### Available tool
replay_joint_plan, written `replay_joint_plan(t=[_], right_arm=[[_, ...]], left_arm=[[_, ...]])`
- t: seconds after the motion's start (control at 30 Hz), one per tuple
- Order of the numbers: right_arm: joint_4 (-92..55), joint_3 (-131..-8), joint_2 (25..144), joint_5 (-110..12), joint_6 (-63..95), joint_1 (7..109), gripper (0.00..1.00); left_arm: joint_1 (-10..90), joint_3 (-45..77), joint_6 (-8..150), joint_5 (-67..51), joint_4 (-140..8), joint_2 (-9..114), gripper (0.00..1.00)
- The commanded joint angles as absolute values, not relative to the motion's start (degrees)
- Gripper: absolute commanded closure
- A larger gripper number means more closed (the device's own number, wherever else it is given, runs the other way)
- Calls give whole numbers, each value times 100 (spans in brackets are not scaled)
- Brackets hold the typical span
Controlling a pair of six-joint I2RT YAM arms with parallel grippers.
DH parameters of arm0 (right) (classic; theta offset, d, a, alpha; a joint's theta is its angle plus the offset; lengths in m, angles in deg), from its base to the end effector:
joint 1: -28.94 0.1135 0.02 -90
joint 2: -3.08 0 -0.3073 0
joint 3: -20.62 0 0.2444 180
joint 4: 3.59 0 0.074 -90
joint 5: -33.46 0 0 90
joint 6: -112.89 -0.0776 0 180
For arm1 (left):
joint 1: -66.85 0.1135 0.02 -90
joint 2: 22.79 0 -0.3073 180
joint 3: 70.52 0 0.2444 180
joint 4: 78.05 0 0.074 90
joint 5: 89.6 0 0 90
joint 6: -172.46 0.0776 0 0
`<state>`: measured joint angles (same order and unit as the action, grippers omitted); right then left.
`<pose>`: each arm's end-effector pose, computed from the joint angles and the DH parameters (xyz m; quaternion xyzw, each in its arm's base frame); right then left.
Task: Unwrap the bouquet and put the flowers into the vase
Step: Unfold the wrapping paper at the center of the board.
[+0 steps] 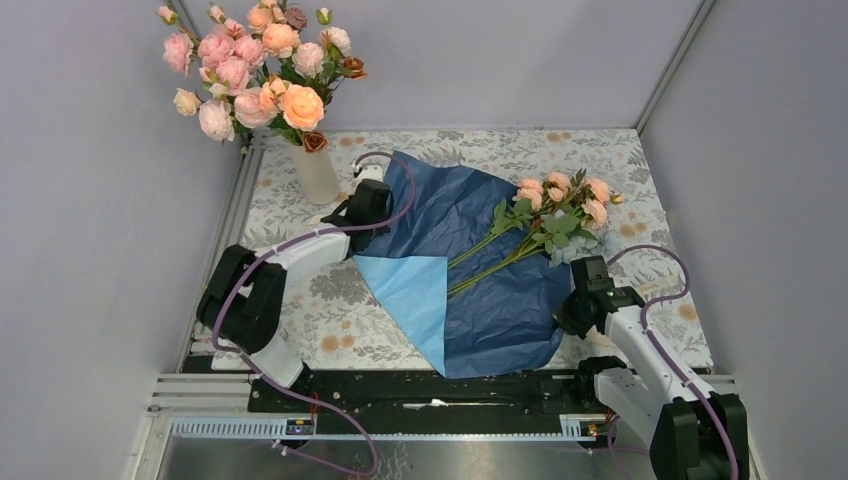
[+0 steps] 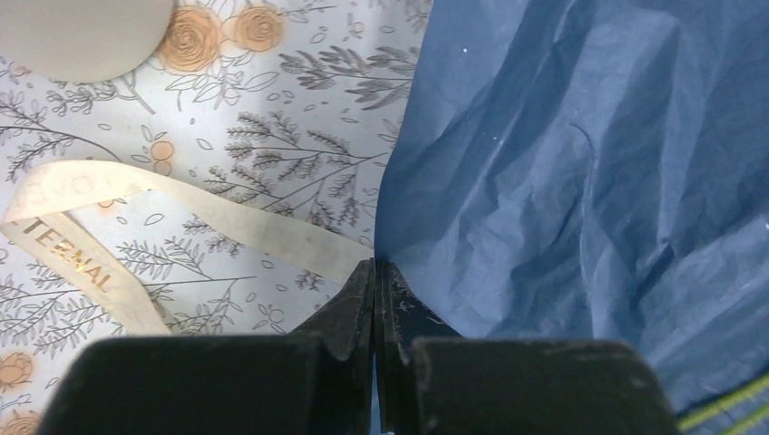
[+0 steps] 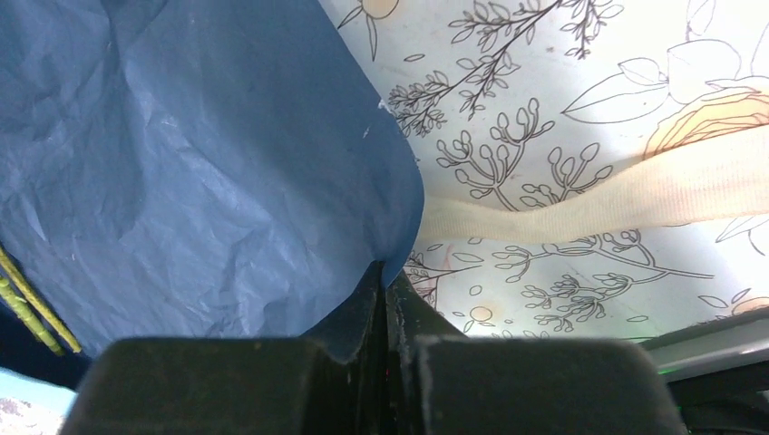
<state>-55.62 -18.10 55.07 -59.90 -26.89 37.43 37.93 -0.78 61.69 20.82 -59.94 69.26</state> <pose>0.1312 0.0150 0.1619 0.3501 0.9115 0.0791 0.2007 0.3359 -0.1546 0.2327 -0.0106 0.8965 -0.0274 0.4421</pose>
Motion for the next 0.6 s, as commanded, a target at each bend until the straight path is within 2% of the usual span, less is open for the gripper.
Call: replay_joint_plan(t=[0.0, 0.27, 0.5, 0.53, 0.57], right_arm=[[-5671, -1803, 5439, -6481, -2828, 3716, 100], [-5938, -1851, 5217, -6874, -2870, 3713, 100], [-5962, -1899, 5089, -6811, -2835, 3712, 100], [-5965, -1936, 5059, -6754, -2777, 3714, 97], [-5969, -1982, 5021, -6704, -2717, 3713, 88]], left_arm=[[3939, 378, 6260, 2686, -5815, 7267, 100], [4206, 522, 6067, 3097, -5504, 7556, 100], [4260, 447, 6051, 2809, -5423, 7438, 100], [4260, 428, 6064, 2713, -5429, 7355, 96], [4252, 417, 6074, 2617, -5427, 7268, 92]])
